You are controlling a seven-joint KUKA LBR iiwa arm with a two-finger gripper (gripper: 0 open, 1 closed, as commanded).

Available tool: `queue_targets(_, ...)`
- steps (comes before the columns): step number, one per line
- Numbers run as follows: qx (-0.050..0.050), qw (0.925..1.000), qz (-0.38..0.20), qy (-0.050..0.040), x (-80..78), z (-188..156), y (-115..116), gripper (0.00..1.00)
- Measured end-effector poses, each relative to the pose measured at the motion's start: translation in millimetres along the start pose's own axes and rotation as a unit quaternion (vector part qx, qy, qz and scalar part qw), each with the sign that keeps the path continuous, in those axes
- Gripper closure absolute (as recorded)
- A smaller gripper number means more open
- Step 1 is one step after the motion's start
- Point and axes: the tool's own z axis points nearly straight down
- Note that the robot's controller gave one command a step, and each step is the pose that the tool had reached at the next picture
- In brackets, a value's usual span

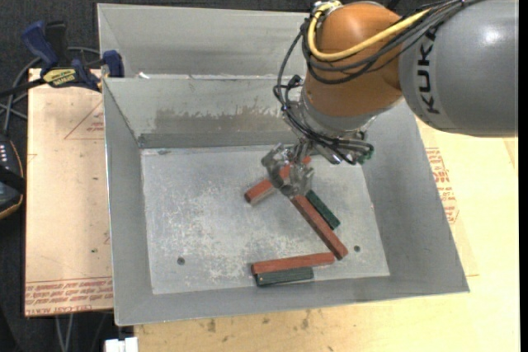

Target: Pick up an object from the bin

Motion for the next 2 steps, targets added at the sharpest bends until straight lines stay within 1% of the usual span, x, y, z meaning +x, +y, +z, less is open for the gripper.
queue_targets(1, -0.002, 1.0, 0.001, 0.0025, 1.3, 3.7, -0.4, 0.0)
queue_targets(2, 0.001, 0.9999, 0.012, 0.0028, 19.1, 36.9, -100.2, 0.0)
